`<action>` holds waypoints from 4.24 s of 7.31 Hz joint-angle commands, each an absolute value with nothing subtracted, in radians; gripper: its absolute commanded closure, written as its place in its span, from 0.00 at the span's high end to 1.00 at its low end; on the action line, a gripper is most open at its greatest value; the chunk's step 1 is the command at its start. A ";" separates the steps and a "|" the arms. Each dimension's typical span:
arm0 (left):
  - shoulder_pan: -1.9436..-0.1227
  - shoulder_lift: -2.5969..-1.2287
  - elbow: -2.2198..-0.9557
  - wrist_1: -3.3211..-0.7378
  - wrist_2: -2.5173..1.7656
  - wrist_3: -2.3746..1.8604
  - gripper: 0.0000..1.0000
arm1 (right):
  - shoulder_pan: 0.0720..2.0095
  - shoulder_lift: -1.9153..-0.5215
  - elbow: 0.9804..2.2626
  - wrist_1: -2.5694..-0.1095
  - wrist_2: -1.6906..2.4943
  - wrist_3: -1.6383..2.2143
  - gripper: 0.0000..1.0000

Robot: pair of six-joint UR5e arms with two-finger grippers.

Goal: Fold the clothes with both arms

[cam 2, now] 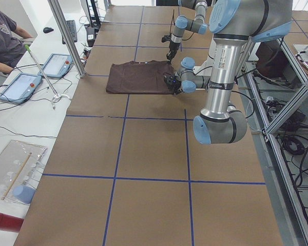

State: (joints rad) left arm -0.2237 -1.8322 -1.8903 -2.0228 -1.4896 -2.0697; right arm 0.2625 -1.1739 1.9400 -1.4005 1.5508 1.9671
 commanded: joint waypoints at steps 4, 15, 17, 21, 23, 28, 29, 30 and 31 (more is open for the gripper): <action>-0.221 -1.838 -1.908 -2.019 -1.494 -2.068 0.00 | 0.262 -1.181 1.940 -1.401 1.551 1.965 0.00; -0.206 -1.909 -2.252 -1.753 -1.529 -2.026 0.00 | 0.304 -1.321 2.292 -1.558 1.688 2.091 0.00; -0.302 -1.971 -2.130 -1.755 -1.532 -1.929 0.00 | 0.461 -1.174 2.112 -1.546 1.788 1.978 0.00; -0.489 -2.078 -1.916 -1.773 -1.580 -1.743 0.00 | 0.598 -1.013 1.863 -1.543 1.828 1.898 0.00; -0.551 -2.120 -1.779 -1.840 -1.578 -1.655 0.00 | 0.633 -0.976 1.704 -1.395 1.830 1.893 0.00; -0.684 -2.235 -1.401 -2.103 -1.583 -1.488 1.00 | 0.767 -0.802 1.321 -1.191 1.956 1.757 1.00; -0.689 -2.230 -1.417 -2.105 -1.607 -1.488 1.00 | 0.805 -0.804 1.324 -1.190 2.009 1.735 1.00; -0.690 -2.208 -1.471 -2.105 -1.626 -1.491 1.00 | 0.817 -0.805 1.325 -1.189 2.025 1.712 1.00; -0.690 -2.189 -1.529 -2.097 -1.632 -1.494 1.00 | 0.816 -0.807 1.327 -1.187 2.026 1.712 1.00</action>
State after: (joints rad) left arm -0.6876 -2.2103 -1.4675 -2.1006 -1.6182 -1.4925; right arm 0.8067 -0.8060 1.3271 -1.1912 2.0114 1.7242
